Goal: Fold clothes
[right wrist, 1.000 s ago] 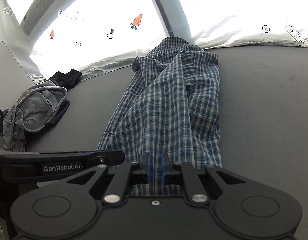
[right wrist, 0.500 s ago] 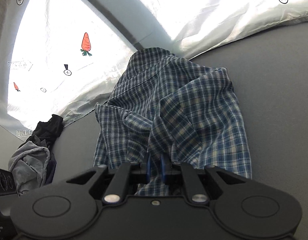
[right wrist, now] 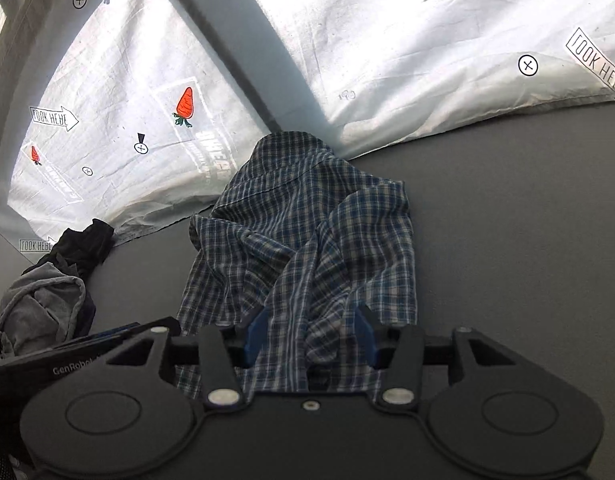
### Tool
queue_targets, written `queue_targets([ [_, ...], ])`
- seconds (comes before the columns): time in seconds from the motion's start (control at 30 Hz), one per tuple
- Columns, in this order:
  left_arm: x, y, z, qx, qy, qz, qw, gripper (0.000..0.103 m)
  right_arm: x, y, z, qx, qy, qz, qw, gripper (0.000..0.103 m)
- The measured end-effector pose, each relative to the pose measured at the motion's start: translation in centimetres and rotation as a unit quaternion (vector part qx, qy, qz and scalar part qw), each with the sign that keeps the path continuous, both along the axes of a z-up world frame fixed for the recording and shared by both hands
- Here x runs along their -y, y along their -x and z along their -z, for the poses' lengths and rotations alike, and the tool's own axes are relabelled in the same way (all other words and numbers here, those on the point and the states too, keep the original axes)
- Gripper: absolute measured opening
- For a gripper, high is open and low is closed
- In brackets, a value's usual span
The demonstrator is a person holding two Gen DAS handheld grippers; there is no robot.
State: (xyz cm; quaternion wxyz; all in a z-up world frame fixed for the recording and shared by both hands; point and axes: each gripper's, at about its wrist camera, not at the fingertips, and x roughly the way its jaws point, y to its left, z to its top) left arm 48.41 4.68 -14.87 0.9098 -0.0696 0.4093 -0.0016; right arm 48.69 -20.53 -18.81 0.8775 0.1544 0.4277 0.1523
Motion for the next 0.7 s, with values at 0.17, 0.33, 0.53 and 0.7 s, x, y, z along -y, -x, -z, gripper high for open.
queue_targets([
  [0.17, -2.1, 8.4, 1.8, -0.045, 0.003, -0.023, 0.9987, 0.074, 3.1, 8.1, 2.3, -0.052, -0.034, 0.029, 0.998, 0.055],
  [0.33, -3.5, 15.9, 3.0, -0.061, 0.03, -0.05, 0.9964, 0.074, 6.1, 14.9, 4.2, -0.084, -0.112, 0.062, 0.988, 0.054],
  [0.53, -4.1, 22.0, 3.7, -0.063, 0.091, -0.033, 0.9933, 0.063, 7.5, 20.4, 5.1, -0.099, -0.164, 0.077, 0.978, 0.051],
  [0.7, -4.7, 26.2, 4.1, -0.062, 0.138, -0.022, 0.9882, 0.05, 8.5, 24.3, 6.2, -0.115, -0.204, 0.086, 0.968, 0.034],
])
